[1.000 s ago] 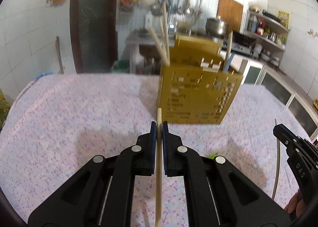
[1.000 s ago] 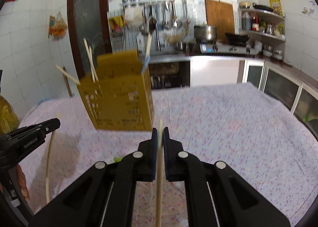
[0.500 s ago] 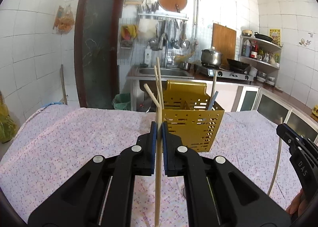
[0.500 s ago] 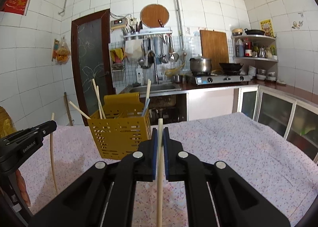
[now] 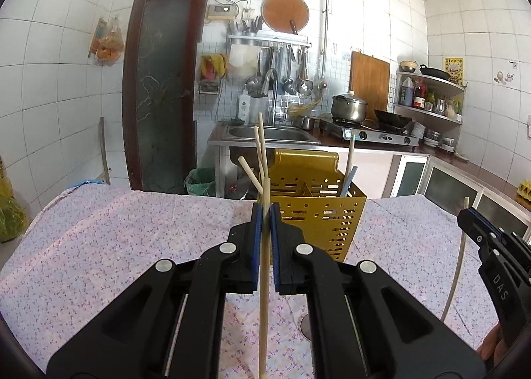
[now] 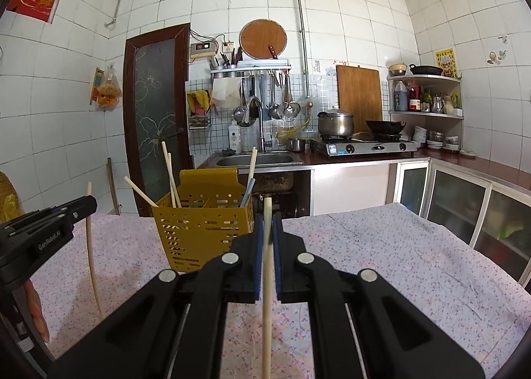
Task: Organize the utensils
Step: 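Carry both chopsticks upright into the yellow holder and open both grippers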
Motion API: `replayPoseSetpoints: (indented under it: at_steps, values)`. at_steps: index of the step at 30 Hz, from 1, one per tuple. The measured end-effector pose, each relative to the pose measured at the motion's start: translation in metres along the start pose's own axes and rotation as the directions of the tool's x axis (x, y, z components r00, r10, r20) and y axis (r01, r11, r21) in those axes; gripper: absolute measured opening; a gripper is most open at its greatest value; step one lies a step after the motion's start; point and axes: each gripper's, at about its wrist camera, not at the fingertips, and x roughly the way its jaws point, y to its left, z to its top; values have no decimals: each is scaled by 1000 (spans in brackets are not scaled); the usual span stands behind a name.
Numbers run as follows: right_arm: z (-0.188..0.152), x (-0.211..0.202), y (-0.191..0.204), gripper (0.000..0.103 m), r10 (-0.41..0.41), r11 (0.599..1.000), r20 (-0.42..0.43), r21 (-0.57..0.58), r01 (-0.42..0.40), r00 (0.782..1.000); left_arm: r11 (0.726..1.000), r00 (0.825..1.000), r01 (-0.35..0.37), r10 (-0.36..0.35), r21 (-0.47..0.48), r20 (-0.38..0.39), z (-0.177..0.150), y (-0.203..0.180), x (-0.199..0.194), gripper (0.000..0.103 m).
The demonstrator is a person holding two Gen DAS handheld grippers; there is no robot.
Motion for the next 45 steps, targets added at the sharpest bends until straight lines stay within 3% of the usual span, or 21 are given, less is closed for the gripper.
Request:
replayPoseSetpoints:
  at_steps: [14, 19, 25, 31, 37, 41, 45]
  values:
    - [0, -1, 6, 6, -2, 1000, 10, -8, 2, 1000, 1000, 1000, 9, -9, 1, 23, 7, -1, -11, 4]
    - [16, 4, 10, 6, -7, 1000, 13, -25, 8, 1000, 1000, 1000, 17, -17, 3, 25, 15, -4, -13, 4]
    - [63, 8, 13, 6, -4, 999, 87, -46, 8, 996, 998, 996, 18, -23, 53, 91, 54, -15, -15, 4]
    - [125, 34, 17, 6, 19, 999, 164, -38, -13, 986, 997, 974, 23, -40, 79, 223, 117, -25, -8, 4]
    - [164, 67, 33, 6, 63, 998, 202, -38, -57, 977, 998, 953, 29, -44, 55, 299, 163, -30, 34, 4]
    - [172, 96, 42, 5, 87, 996, 204, -39, -81, 975, 998, 955, 31, -45, 50, 292, 170, -35, 75, 4]
    - [159, 123, 48, 5, 110, 994, 162, -32, -107, 981, 999, 969, 47, -51, 25, 242, 154, -32, 114, 4]
